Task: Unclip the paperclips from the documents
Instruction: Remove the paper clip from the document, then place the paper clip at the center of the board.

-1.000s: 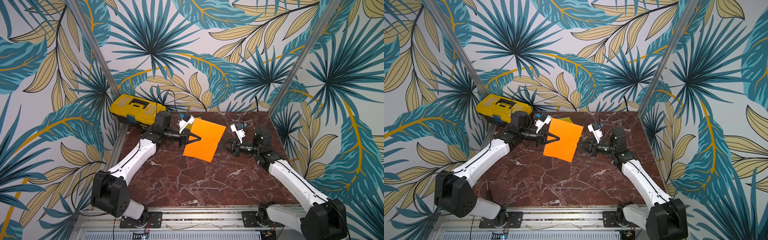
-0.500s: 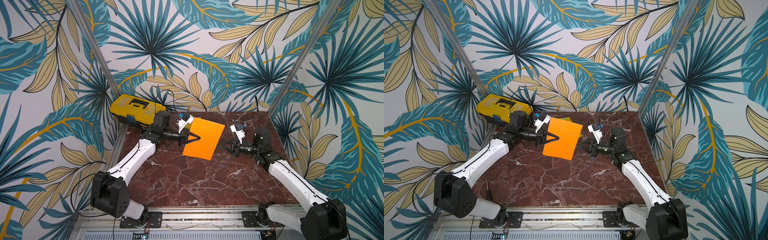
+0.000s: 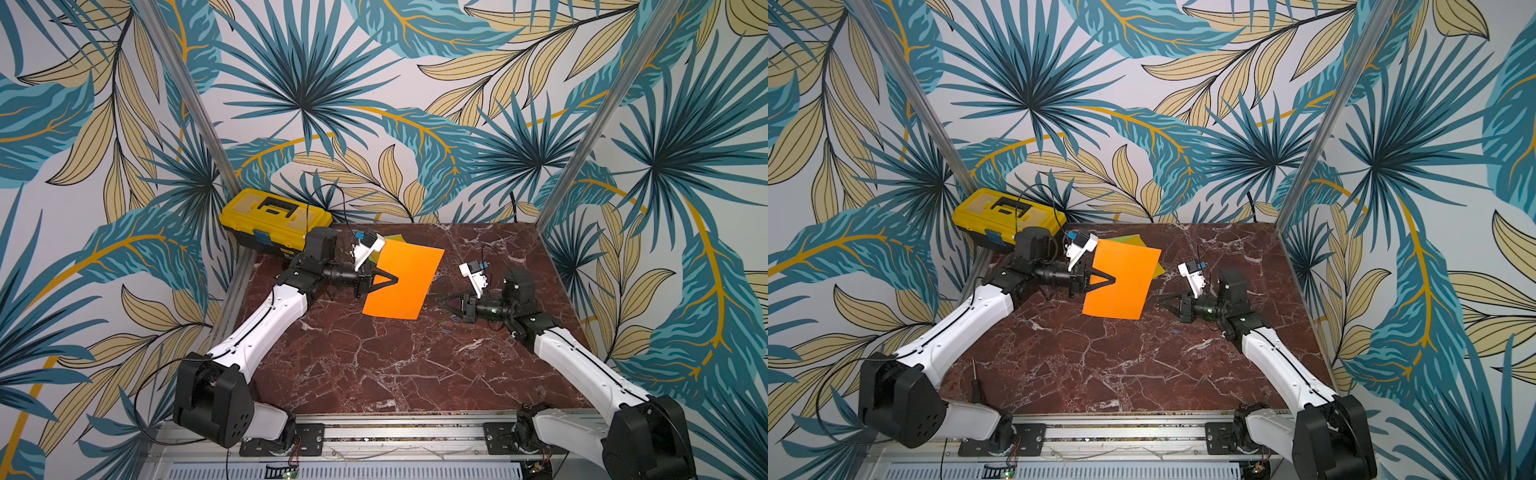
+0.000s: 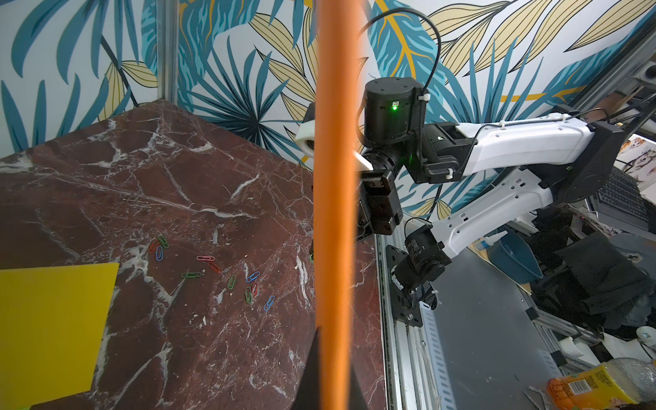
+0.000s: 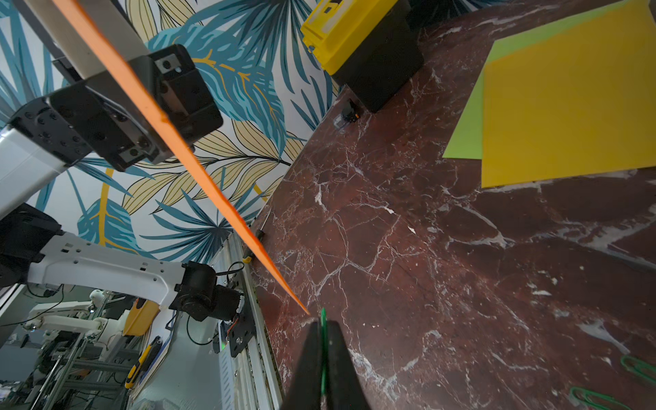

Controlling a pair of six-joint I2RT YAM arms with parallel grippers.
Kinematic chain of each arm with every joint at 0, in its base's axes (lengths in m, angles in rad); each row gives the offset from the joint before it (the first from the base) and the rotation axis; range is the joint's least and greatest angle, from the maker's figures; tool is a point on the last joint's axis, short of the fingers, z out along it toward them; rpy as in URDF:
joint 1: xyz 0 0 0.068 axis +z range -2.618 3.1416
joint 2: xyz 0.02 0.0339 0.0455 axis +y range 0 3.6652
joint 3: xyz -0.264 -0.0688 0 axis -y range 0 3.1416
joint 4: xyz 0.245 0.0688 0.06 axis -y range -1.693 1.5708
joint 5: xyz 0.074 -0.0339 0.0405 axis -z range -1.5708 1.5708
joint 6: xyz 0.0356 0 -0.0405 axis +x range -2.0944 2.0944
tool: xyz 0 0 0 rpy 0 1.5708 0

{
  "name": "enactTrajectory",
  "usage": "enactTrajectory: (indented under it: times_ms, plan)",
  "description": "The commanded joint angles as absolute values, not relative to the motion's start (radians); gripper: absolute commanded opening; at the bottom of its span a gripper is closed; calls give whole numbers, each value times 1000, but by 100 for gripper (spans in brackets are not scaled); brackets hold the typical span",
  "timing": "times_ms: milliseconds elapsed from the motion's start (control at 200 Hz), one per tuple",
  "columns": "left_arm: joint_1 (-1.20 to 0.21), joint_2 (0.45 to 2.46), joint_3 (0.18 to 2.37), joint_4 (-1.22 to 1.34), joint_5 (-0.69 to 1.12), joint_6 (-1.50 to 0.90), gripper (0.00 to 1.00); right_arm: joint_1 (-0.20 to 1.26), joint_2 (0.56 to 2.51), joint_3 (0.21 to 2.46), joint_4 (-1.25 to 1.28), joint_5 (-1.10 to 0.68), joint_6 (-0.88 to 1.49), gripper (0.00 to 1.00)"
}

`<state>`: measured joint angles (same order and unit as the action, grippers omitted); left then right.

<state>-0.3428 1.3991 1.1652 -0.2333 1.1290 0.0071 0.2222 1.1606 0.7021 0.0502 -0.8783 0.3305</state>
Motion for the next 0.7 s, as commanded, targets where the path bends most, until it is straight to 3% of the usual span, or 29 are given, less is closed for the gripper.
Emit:
enactTrajectory:
  times_ms: [0, 696]
  plan:
    - [-335, 1354, 1138, -223, 1106, 0, 0, 218, 1187, 673, 31, -816, 362, 7]
    - [-334, 1325, 1104, -223, 1078, -6, 0, 218, 1338, 541, 15, -550, 553, 6]
